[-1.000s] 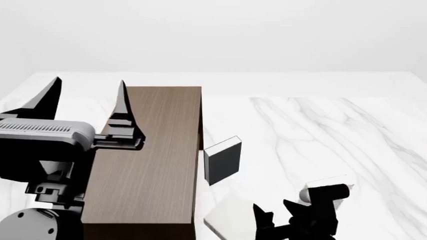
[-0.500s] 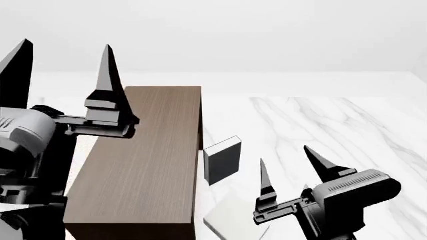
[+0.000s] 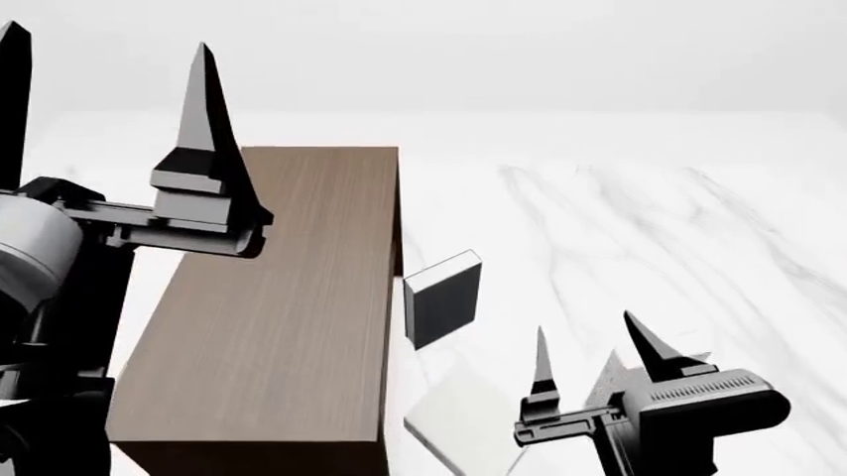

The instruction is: Pick up the book on the right and place it under the cabinet shelf.

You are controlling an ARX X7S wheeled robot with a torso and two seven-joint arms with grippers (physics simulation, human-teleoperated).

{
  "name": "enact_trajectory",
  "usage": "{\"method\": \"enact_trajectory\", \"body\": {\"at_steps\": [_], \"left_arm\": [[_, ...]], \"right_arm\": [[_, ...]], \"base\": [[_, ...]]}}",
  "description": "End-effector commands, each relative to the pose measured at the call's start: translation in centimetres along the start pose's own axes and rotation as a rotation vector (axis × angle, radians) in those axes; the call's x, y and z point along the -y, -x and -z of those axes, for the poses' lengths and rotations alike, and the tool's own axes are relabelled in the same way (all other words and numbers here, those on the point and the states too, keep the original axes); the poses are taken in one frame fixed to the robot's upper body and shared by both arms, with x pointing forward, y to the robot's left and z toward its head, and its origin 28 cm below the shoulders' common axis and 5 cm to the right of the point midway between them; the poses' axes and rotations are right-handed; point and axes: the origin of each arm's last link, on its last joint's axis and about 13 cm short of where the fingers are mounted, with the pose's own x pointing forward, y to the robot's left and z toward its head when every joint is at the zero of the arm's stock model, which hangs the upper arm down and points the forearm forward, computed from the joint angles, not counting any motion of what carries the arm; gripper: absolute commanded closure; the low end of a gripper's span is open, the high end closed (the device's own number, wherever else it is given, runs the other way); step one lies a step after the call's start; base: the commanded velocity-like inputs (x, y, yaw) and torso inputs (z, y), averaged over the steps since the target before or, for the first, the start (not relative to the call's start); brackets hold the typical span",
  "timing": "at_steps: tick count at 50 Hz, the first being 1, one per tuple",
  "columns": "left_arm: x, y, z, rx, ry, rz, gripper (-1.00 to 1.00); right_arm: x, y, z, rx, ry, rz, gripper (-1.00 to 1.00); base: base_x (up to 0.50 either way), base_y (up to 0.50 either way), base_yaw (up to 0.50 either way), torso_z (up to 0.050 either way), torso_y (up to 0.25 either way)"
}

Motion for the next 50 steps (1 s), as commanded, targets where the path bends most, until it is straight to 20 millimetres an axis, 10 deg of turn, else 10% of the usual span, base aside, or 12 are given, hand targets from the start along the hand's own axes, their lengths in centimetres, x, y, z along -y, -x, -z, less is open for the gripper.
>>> {"method": "enact_trajectory", "body": {"at_steps": [1, 50], "left_arm": [[0.0, 0.0, 0.0, 0.001, -0.007, 0.000, -1.00], [-0.6, 0.0, -5.6, 0.165, -0.028, -0.002, -1.00]], "right_arm": [[-0.1, 0.2, 0.7, -0.011, -0.002, 0.020, -1.00], [-0.3, 1.5, 2.1, 0.070, 0.031, 0.087, -1.00]], "base": [[0.00, 0.00, 0.00, 0.000, -0.182], [0.00, 0.00, 0.00, 0.000, -0.174]]}}
